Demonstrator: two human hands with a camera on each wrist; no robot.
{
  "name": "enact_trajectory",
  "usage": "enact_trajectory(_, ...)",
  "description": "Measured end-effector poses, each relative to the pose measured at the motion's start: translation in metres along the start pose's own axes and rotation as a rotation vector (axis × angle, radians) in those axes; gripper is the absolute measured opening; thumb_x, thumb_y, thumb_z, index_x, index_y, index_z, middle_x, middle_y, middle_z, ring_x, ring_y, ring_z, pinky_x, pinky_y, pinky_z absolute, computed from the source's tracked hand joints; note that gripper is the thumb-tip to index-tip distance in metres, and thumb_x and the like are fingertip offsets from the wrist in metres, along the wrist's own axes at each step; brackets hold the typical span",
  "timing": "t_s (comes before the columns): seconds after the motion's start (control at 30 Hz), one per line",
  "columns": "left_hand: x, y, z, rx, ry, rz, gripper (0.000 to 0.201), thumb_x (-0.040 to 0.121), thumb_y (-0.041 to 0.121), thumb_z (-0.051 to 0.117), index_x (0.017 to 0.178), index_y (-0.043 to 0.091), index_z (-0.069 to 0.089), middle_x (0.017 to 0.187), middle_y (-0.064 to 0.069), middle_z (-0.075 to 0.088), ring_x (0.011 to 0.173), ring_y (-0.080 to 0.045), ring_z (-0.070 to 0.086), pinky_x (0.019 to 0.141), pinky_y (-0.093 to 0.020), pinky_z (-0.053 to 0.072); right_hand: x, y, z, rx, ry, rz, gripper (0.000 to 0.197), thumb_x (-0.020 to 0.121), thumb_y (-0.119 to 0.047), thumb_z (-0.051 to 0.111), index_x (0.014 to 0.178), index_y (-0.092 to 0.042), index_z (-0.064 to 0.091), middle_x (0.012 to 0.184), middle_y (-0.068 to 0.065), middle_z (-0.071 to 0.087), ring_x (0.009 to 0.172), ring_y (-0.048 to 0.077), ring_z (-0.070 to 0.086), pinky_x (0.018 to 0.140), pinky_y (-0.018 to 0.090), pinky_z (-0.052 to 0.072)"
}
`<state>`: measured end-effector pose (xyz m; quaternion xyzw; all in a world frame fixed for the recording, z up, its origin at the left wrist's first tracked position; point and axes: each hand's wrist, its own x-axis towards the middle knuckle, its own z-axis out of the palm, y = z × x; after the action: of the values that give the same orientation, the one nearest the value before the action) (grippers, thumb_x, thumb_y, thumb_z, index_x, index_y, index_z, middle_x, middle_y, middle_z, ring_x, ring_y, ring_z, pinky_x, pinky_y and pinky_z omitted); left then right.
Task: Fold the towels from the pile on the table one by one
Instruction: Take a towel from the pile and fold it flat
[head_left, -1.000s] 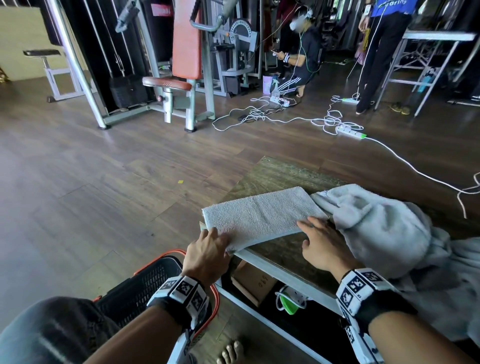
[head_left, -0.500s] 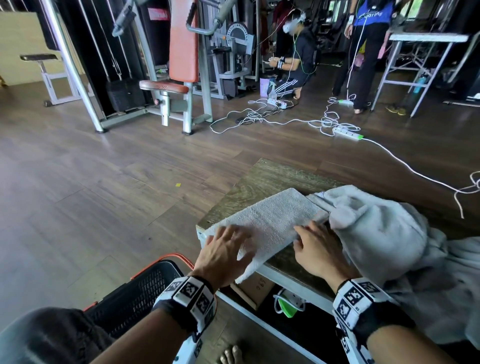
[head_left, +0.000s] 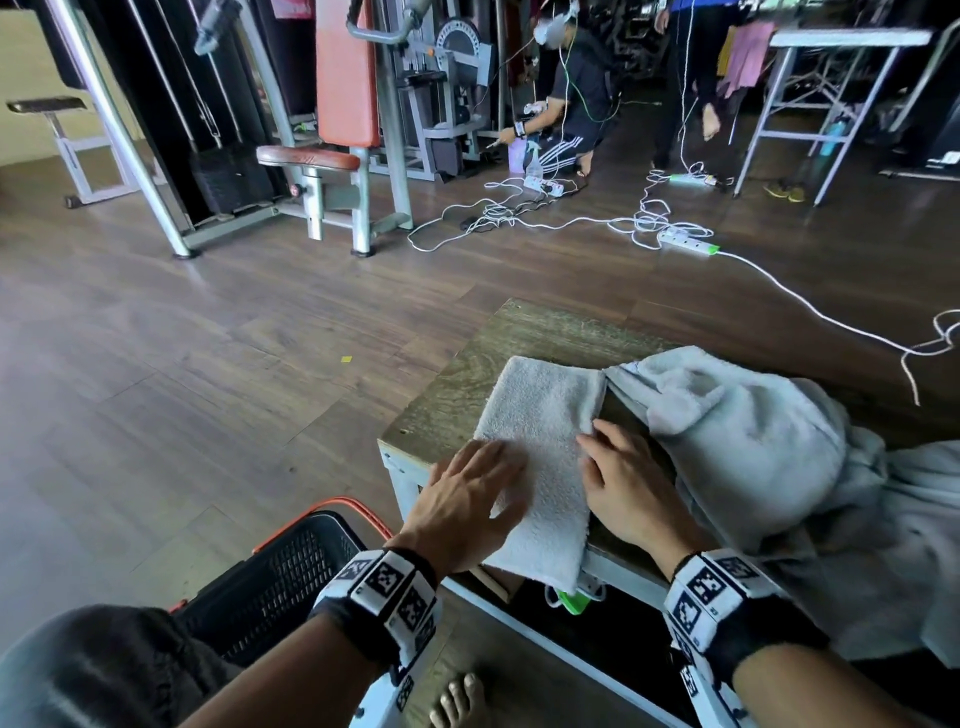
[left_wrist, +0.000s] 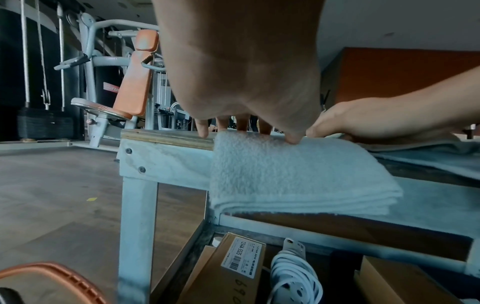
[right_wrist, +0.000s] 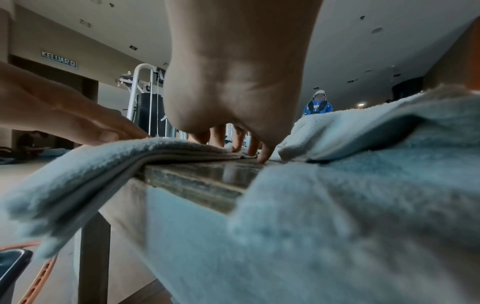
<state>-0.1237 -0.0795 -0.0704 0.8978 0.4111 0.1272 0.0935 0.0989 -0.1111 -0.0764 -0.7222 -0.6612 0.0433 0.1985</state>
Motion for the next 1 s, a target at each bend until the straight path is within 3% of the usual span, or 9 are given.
enact_trajectory(0.1,0.006,0.005,-0.003,0.033,0.017,-0.054,0.052,0.092,0.060,0.040,0.140,0.041,0.040,0.144,0.011,0.039,0.134,-0.014,0.033,0.109,-0.036,0.027,0.002,0.000,-0.002,-0.072,-0.015,0.109,0.036,0.096,-0.029,0.049,0.131,-0.025,0.059,0.144,0.005,0.043,0.129,0.027,0.042,0.101,0.040,0.044)
enact_trajectory(0.17,0.015,0.010,-0.007,0.067,0.054,-0.059,0.046,0.090,0.059,0.046,0.130,0.038,0.049,0.129,0.006,0.045,0.123,-0.016,0.040,0.103,-0.034,0.030,0.008,-0.003,-0.004,-0.061,0.013,0.122,0.028,0.092,-0.026,0.051,0.116,-0.023,0.065,0.128,0.002,0.049,0.121,0.025,0.046,0.092,0.038,0.049)
enact_trajectory(0.23,0.028,0.017,-0.009,0.045,0.053,-0.053,0.047,0.089,0.058,0.049,0.130,0.035,0.049,0.131,0.005,0.046,0.124,-0.017,0.041,0.103,-0.035,0.031,0.015,-0.005,-0.006,-0.029,0.053,0.108,0.023,0.088,-0.022,0.053,0.107,-0.020,0.066,0.118,-0.001,0.053,0.112,0.023,0.052,0.084,0.038,0.053)
enact_trajectory(0.33,0.046,0.027,-0.004,-0.004,-0.044,-0.014,0.058,0.092,0.057,0.046,0.145,0.036,0.034,0.157,0.002,0.028,0.146,-0.019,0.022,0.115,-0.041,0.022,0.023,-0.001,-0.004,0.019,0.040,-0.004,0.042,0.092,-0.022,0.051,0.133,-0.020,0.058,0.141,-0.004,0.051,0.129,0.021,0.048,0.102,0.038,0.046)
enact_trajectory(0.43,0.059,0.035,0.006,-0.016,-0.085,0.056,0.060,0.095,0.052,0.036,0.150,0.031,0.027,0.160,0.001,0.023,0.150,-0.021,0.013,0.120,-0.047,0.018,0.036,0.005,-0.005,-0.035,-0.079,-0.046,0.054,0.099,-0.027,0.044,0.152,-0.019,0.036,0.161,-0.004,0.027,0.149,0.015,0.022,0.121,0.030,0.018)
enact_trajectory(0.5,0.062,0.036,0.017,0.013,-0.057,0.057,0.067,0.092,0.055,0.020,0.151,0.024,0.027,0.159,-0.001,0.026,0.150,-0.021,0.014,0.120,-0.048,0.019,0.048,0.006,-0.003,-0.035,-0.109,-0.014,0.053,0.103,-0.031,0.037,0.154,-0.017,0.030,0.164,-0.002,0.019,0.152,0.014,0.014,0.123,0.030,0.010)
enact_trajectory(0.57,0.061,0.035,0.030,0.066,-0.066,0.018,0.072,0.094,0.059,0.010,0.156,0.024,0.013,0.165,0.001,0.009,0.152,-0.018,-0.001,0.123,-0.046,0.007,0.059,0.007,0.001,-0.026,-0.161,0.011,0.055,0.105,-0.038,0.031,0.155,-0.017,0.026,0.166,-0.002,0.014,0.153,0.014,0.009,0.124,0.034,0.009)
enact_trajectory(0.8,0.061,0.032,0.038,0.091,-0.079,0.003,0.079,0.093,0.068,0.018,0.156,0.027,-0.007,0.164,0.006,-0.011,0.149,-0.011,-0.019,0.123,-0.043,-0.001,0.063,0.010,0.010,-0.139,-0.359,0.208,0.073,0.099,-0.061,0.007,0.159,-0.020,-0.003,0.165,-0.007,-0.014,0.152,0.010,-0.012,0.123,0.041,-0.006)
enact_trajectory(1.0,0.063,0.032,0.037,0.055,-0.120,-0.019,0.077,0.094,0.067,0.017,0.156,0.029,-0.006,0.163,0.009,-0.014,0.148,-0.010,-0.021,0.123,-0.042,-0.005,0.069,0.009,0.004,-0.031,-0.419,0.240,0.073,0.102,-0.056,0.017,0.158,-0.015,-0.005,0.165,0.001,-0.016,0.152,0.015,-0.012,0.124,0.040,-0.002)
